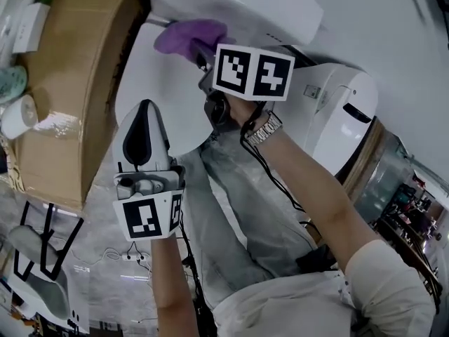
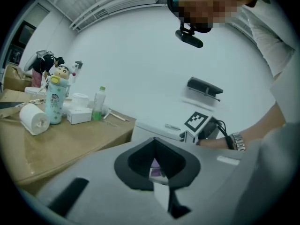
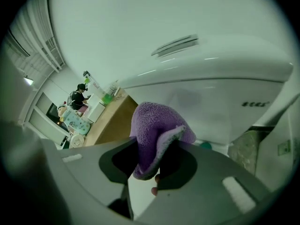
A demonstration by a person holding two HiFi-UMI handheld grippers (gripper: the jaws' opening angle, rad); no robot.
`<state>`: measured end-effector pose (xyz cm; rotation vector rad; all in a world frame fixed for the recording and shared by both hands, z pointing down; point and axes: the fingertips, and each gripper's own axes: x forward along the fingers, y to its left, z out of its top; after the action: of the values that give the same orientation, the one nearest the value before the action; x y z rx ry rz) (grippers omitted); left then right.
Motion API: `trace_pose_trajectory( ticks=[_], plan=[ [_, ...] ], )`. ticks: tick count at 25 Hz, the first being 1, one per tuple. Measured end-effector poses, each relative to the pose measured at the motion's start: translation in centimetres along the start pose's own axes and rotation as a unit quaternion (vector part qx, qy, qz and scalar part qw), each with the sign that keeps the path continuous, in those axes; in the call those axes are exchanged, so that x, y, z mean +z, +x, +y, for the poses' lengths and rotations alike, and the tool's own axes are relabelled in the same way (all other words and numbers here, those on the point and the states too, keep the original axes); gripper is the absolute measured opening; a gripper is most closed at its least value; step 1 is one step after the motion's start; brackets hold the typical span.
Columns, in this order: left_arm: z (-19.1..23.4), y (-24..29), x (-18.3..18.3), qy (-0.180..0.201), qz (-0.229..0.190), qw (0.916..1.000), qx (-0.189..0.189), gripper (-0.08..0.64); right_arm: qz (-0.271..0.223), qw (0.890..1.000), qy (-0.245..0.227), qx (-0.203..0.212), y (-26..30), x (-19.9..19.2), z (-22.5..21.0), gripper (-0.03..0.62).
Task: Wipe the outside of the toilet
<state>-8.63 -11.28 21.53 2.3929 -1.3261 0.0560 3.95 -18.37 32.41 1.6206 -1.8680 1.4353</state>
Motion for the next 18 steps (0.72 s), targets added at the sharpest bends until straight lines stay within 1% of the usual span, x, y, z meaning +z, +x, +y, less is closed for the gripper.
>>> trace_pose_trajectory(
  ticks=[4,11,14,18],
  plan=[
    [-4.4,0.9,0.3,-0.005,-0.004,0.9999,-0.015,0.006,0.005,0.999,0.027,-0.025,-3.2,-1.4,-5.1,0.098],
    [-9.9,2.9,-0.4,0.016,0.007,0.9986,-0.051,0.006,-0.01,0.996,0.073,-0.058,-6.9,-1.7,-12.9,0.098],
    [-11.2,3.5,-0.5,0.02,0.006,0.9981,-0.059,0.006,-0.014,0.993,0.09,-0.075,-7.7,-2.1,-15.9,0.098],
    [-11.2,4.3,-1.7,0.016,0.019,0.9973,-0.069,0.006,-0.018,0.988,0.118,-0.1,-7.6,-2.8,-19.0,0.1]
  ],
)
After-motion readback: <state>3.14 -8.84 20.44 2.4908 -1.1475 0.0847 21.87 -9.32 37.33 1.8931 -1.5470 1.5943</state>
